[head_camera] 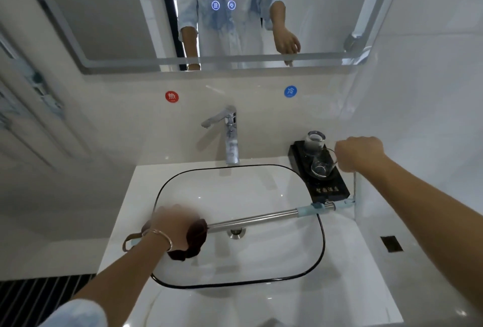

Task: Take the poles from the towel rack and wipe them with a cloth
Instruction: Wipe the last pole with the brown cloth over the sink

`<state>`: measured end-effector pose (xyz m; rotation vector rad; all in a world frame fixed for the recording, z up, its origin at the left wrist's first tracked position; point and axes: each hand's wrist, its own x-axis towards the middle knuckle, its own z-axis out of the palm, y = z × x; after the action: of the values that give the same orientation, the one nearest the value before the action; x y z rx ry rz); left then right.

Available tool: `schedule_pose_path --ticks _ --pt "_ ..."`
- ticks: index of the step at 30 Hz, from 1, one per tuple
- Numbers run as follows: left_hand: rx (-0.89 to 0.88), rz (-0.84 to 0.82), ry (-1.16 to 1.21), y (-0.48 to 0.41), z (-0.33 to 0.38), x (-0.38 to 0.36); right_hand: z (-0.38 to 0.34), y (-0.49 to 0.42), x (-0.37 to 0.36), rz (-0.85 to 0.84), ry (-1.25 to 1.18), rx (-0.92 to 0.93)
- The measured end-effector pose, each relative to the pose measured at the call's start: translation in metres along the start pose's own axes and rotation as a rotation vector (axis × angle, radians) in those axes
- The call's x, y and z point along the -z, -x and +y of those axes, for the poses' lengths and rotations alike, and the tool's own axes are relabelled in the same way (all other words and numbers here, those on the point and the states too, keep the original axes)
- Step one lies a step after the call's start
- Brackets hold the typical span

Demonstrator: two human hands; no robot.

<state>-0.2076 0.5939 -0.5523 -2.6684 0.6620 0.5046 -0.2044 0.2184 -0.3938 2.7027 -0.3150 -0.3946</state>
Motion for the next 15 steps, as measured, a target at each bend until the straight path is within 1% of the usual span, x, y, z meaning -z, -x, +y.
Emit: schedule_pose_path --ticks 2,3,4,5,6,7,8,10,12,13,15 --pt "-0.011 0.01 0.009 0.0 -0.001 -0.001 0.003 -0.004 0.003 -0.072 0.016 -0.054" --pt "-0.014 0.012 0.014 0.0 -0.001 -0.002 -0.001 -0.004 0.005 -0.079 0.035 -0.065" --pt "-0.018 0.015 0.016 0.0 -0.001 -0.002 -0.01 -0.004 0.008 -0.039 0.053 -0.048" --pt "-0.025 0.024 0.016 0.0 -0.002 -0.003 -0.024 -0.001 0.01 0.04 0.055 0.008" --pt "-0.031 0.03 0.019 0.0 -0.002 -0.003 -0.043 0.001 0.011 0.122 0.025 0.104" --pt "-0.035 0.037 0.026 0.0 -0.003 -0.004 -0.066 0.006 0.01 0.168 -0.045 0.23" --pt "-0.037 0.042 0.032 0.0 -0.003 -0.004 -0.093 0.013 0.007 0.164 -0.152 0.367" --pt "-0.042 0.068 0.04 0.0 -0.005 -0.006 -0.153 0.031 -0.005 0.067 -0.39 0.6" --pt "-0.035 0.115 0.071 0.001 -0.006 -0.011 -0.207 0.048 -0.022 -0.039 -0.567 0.732" --pt "-0.022 0.15 0.107 0.001 -0.006 -0.014 -0.229 0.055 -0.032 -0.095 -0.63 0.76" --pt "0.009 0.219 0.222 0.004 -0.009 -0.02 -0.26 0.062 -0.05 -0.218 -0.754 0.736"
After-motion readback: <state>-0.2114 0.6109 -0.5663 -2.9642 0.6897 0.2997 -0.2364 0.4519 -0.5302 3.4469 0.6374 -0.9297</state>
